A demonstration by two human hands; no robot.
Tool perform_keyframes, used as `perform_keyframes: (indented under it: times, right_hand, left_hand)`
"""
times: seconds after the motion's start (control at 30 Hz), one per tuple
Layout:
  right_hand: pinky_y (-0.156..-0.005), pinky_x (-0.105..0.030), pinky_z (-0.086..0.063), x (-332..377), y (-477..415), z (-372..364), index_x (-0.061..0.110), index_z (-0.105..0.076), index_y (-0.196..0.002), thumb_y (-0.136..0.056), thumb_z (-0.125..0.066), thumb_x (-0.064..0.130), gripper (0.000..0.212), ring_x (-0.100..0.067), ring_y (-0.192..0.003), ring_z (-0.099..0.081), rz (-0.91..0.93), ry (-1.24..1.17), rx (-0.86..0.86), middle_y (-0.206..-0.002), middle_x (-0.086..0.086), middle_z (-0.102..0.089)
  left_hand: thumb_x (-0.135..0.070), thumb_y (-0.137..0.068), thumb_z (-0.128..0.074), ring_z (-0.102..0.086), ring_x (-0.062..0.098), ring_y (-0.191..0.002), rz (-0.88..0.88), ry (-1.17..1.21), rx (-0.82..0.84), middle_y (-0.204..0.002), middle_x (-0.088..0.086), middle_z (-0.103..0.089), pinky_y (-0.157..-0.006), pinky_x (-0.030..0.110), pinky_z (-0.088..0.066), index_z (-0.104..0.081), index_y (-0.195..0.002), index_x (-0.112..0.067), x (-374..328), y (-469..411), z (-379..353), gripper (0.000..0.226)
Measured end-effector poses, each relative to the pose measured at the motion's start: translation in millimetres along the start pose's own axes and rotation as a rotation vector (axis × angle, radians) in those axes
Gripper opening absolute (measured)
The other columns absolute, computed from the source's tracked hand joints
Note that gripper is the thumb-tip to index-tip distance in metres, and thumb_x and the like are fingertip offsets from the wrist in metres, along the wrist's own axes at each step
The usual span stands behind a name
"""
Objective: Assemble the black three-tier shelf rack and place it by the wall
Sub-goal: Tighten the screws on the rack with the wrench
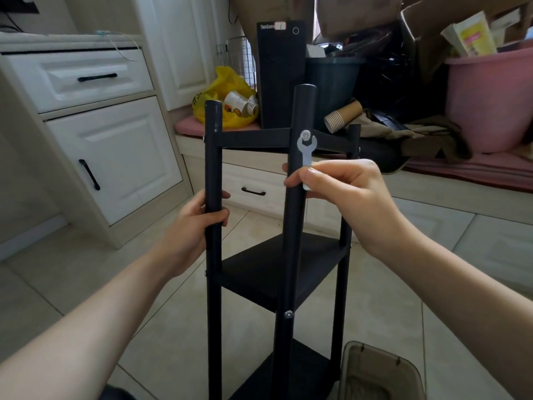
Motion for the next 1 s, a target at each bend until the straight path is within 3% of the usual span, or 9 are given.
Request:
perform_keyframes:
  times: [0.2, 0.27, 0.37, 0.47, 0.53, 0.6, 0.77, 0.9, 1.0]
  right_hand:
    - [-0.086, -0.011, -0.049, 3.2, -1.6, -15.2, 0.014, -0.078, -0.095, -0.097, -0.058, 0.011, 0.02, -0.001, -0.101, -0.068, -0.031, 0.006, 0.043, -0.098, 0.007, -0.077]
    - [-0.086, -0.009, -0.048, 2.4, -2.6, -17.9, 0.015, -0.078, -0.095, -0.097, -0.058, 0.011, 0.02, -0.001, -0.101, -0.068, -0.043, 0.005, 0.043, -0.099, 0.007, -0.077]
    - [-0.087, -0.009, -0.048, 0.8, -4.6, -21.0, 0.017, -0.077, -0.097, -0.097, -0.058, 0.012, 0.02, 0.0, -0.101, -0.067, -0.059, 0.014, 0.04, -0.1, 0.009, -0.076]
    - [-0.086, -0.008, -0.047, -0.7, -6.8, -20.0, 0.014, -0.077, -0.1, -0.098, -0.058, 0.013, 0.019, 0.001, -0.101, -0.067, -0.065, 0.019, 0.004, -0.101, 0.009, -0.075]
    - [-0.085, -0.008, -0.047, -1.5, -7.8, -19.6, 0.013, -0.078, -0.1, -0.097, -0.059, 0.013, 0.019, 0.001, -0.101, -0.067, -0.065, 0.01, -0.017, -0.101, 0.008, -0.076]
    - [-0.085, -0.009, -0.048, -2.5, -8.6, -20.7, 0.013, -0.078, -0.101, -0.097, -0.06, 0.013, 0.018, 0.0, -0.101, -0.067, -0.071, 0.002, -0.026, -0.1, 0.006, -0.076]
    - [-0.081, -0.009, -0.049, -4.9, -10.9, -30.8, 0.011, -0.077, -0.102, -0.098, -0.059, 0.014, 0.019, -0.001, -0.098, -0.068, -0.105, 0.005, 0.035, -0.098, 0.001, -0.076]
    - [-0.078, -0.007, -0.048, -6.4, -12.5, -39.4, 0.012, -0.078, -0.098, -0.097, -0.059, 0.013, 0.02, -0.001, -0.095, -0.069, -0.127, -0.033, 0.077, -0.097, 0.001, -0.077]
    - [-0.075, -0.005, -0.046, -6.7, -14.5, -39.0, 0.013, -0.078, -0.09, -0.096, -0.06, 0.012, 0.02, 0.002, -0.091, -0.068, -0.121, -0.059, 0.045, -0.092, 0.002, -0.076]
  left_hand:
    - [-0.016, -0.099, -0.061, -0.058, 0.01, -0.094, -0.015, -0.33, -0.155, -0.106, -0.004, -0.057, -0.08, 0.024, -0.044, -0.059, -0.104, -0.041, -10.3, 1.3, 9.8, 0.026]
    - [-0.016, -0.099, -0.062, -0.052, -0.002, -0.101, -0.088, -0.431, -0.219, -0.12, -0.009, -0.046, -0.084, 0.018, -0.041, -0.053, -0.121, -0.044, -23.9, 6.4, 8.6, 0.037]
    - [-0.013, -0.097, -0.065, -0.034, 0.0, -0.127, -0.217, -0.567, -0.259, -0.136, -0.015, -0.026, -0.106, 0.018, -0.028, -0.033, -0.154, -0.033, -44.6, 19.4, -2.8, 0.069]
    - [-0.018, -0.094, -0.068, -0.027, 0.0, -0.137, -0.355, -0.648, -0.207, -0.143, -0.016, -0.03, -0.115, 0.024, -0.022, -0.045, -0.146, -0.038, -60.0, 38.5, -28.7, 0.061]
    - [-0.029, -0.094, -0.066, -0.04, -0.007, -0.133, -0.289, -0.503, -0.057, -0.14, -0.021, -0.046, -0.108, 0.015, -0.029, -0.053, -0.133, -0.045, -55.2, 45.1, -50.3, 0.044]
    - [-0.031, -0.097, -0.064, -0.052, -0.008, -0.124, -0.169, -0.36, 0.068, -0.126, -0.025, -0.062, -0.105, 0.018, -0.038, -0.056, -0.128, -0.044, -44.2, 48.3, -70.0, 0.034]
    - [-0.033, -0.099, -0.06, -0.073, 0.008, -0.094, -0.078, -0.128, 0.054, -0.098, -0.016, -0.074, -0.089, 0.032, -0.057, -0.058, -0.116, -0.036, -37.8, 46.4, -83.0, 0.018]
    - [-0.033, -0.102, -0.056, -0.066, 0.016, -0.064, -0.102, -0.054, 0.026, -0.074, -0.004, -0.064, -0.07, 0.03, -0.062, -0.062, -0.109, -0.022, -40.1, 44.9, -78.7, 0.015]
    - [-0.035, -0.101, -0.056, -0.054, 0.012, -0.057, -0.096, -0.035, 0.059, -0.067, -0.006, -0.053, -0.064, 0.025, -0.056, -0.06, -0.106, -0.025, -39.2, 43.0, -77.9, 0.012]
Point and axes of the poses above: each hand's wrist, its own y-axis away from the middle knuckle, its own z-axis out of the back of the hand, x = y × z, the point moved 8 cm from there along -y, towards the middle knuckle
